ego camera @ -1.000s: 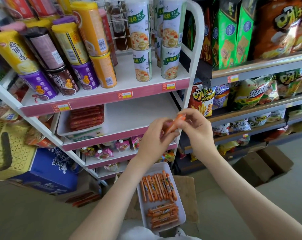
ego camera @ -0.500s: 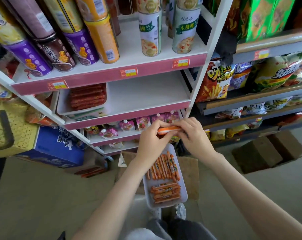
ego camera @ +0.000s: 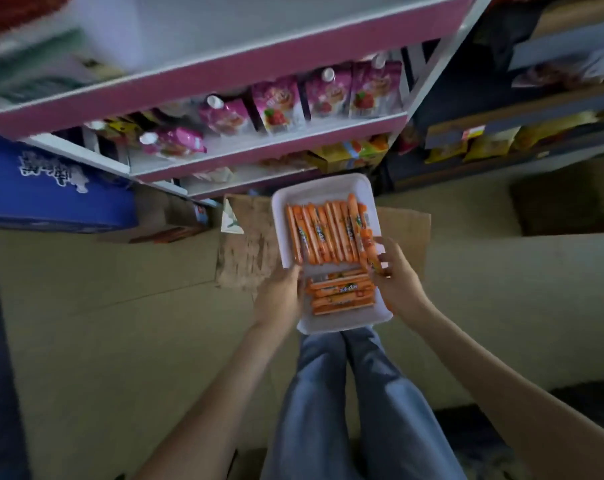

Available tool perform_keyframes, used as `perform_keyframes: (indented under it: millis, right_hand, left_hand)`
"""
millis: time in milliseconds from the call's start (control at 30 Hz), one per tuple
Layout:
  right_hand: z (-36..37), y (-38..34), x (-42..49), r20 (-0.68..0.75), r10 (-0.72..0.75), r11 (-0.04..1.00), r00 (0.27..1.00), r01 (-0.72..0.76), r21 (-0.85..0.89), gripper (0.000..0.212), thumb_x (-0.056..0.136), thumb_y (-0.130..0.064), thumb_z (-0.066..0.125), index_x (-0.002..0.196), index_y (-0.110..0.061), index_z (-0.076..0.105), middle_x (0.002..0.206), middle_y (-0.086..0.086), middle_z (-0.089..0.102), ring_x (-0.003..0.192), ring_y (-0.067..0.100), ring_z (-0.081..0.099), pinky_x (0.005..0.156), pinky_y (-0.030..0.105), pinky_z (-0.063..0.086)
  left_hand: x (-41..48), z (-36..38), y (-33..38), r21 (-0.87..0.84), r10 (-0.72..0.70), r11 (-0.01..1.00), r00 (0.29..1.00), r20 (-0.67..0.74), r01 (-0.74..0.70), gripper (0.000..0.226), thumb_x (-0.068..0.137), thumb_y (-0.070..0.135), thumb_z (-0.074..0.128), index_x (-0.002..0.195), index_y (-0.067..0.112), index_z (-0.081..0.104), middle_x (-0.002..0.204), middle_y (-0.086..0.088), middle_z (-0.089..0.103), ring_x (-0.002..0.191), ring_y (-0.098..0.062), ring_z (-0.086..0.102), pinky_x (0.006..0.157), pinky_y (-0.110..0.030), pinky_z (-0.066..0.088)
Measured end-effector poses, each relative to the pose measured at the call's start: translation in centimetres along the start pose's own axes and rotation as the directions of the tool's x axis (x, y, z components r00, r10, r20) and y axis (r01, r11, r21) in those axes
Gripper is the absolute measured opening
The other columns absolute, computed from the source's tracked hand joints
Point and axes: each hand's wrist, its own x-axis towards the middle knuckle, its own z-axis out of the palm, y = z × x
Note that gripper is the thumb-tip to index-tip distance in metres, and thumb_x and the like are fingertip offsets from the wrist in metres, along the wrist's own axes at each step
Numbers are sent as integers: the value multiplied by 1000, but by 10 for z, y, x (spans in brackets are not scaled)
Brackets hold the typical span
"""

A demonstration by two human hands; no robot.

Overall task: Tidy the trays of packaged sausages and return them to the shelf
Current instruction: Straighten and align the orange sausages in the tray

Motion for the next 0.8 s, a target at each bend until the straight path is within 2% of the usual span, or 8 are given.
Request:
perform_keyframes:
  millis: [100, 200, 300, 400, 467, 567, 733, 800]
  right_hand:
    - [20, 29, 19, -31, 22, 996, 999, -25, -82, 38, 92, -1, 48, 121, -24, 55, 113, 3, 53, 100, 25, 57, 75, 30, 44]
    - [39, 42, 43, -28, -54, 983, 998, 48, -179, 33, 94, 0, 45, 123, -13, 56, 126, 7, 47, 112, 24, 50, 83, 24, 38]
    - [54, 53, 77, 26, -190, 953, 981, 191, -237, 40, 94, 0, 46, 133, -8, 47, 143, 11, 36, 128, 27, 40, 105, 38, 39]
    - [66, 62, 115, 73, -296, 894, 952, 303, -330, 56, 97, -9, 48, 149, -9, 28, 158, 11, 13, 146, 26, 9, 121, 38, 7]
    - [75, 70, 135, 179, -306, 821, 935, 354, -447, 75, 93, -16, 57, 153, -15, 13, 160, 10, -4, 148, 25, -5, 121, 38, -3]
    - [86, 86, 144, 261, -254, 743, 931, 361, -564, 98, 86, -31, 69, 153, -26, -2, 159, 6, -16, 147, 30, -7, 120, 46, 3]
    - [86, 89, 128, 155, -286, 774, 946, 323, -544, 86, 95, -7, 52, 152, -19, -11, 156, 3, -27, 146, 24, -17, 113, 35, -2]
    - [83, 82, 120, 149, -351, 736, 925, 370, -566, 76, 95, -2, 48, 153, -11, 0, 158, 10, -19, 146, 27, -16, 119, 41, -2]
  left_hand:
    - [13, 38, -14, 135, 117, 982, 987, 114, -132, 12, 84, 9, 61, 96, 8, 64, 83, -12, 66, 73, -33, 62, 61, -34, 43]
    - [31, 80, -27, 262, 199, 934, 963, 180, -242, 31, 63, 2, 77, 92, 9, 69, 74, -9, 68, 61, -31, 64, 56, -32, 49]
    - [45, 116, -26, 331, 165, 913, 959, 231, -238, 40, 87, 18, 60, 126, 10, 55, 121, -11, 62, 107, -28, 60, 89, -38, 46]
    - [60, 144, -27, 335, 70, 930, 967, 246, -153, 49, 97, 30, 46, 142, 15, 33, 145, -8, 38, 132, -26, 38, 106, -39, 33]
    - [67, 155, -27, 327, 28, 939, 973, 229, -104, 48, 96, 30, 49, 139, 14, 36, 143, -9, 38, 128, -28, 40, 102, -40, 37]
    - [75, 160, -28, 339, -10, 938, 972, 234, -72, 56, 89, 33, 60, 135, 10, 36, 138, -11, 40, 124, -29, 41, 99, -38, 38]
    - [72, 161, -30, 392, -40, 911, 920, 391, -127, 66, 92, 36, 57, 143, 8, 27, 141, -13, 38, 126, -32, 39, 99, -38, 38]
    - [62, 158, -33, 378, 25, 914, 949, 315, -150, 54, 93, 33, 55, 138, 8, 38, 130, -14, 49, 117, -32, 49, 88, -39, 45]
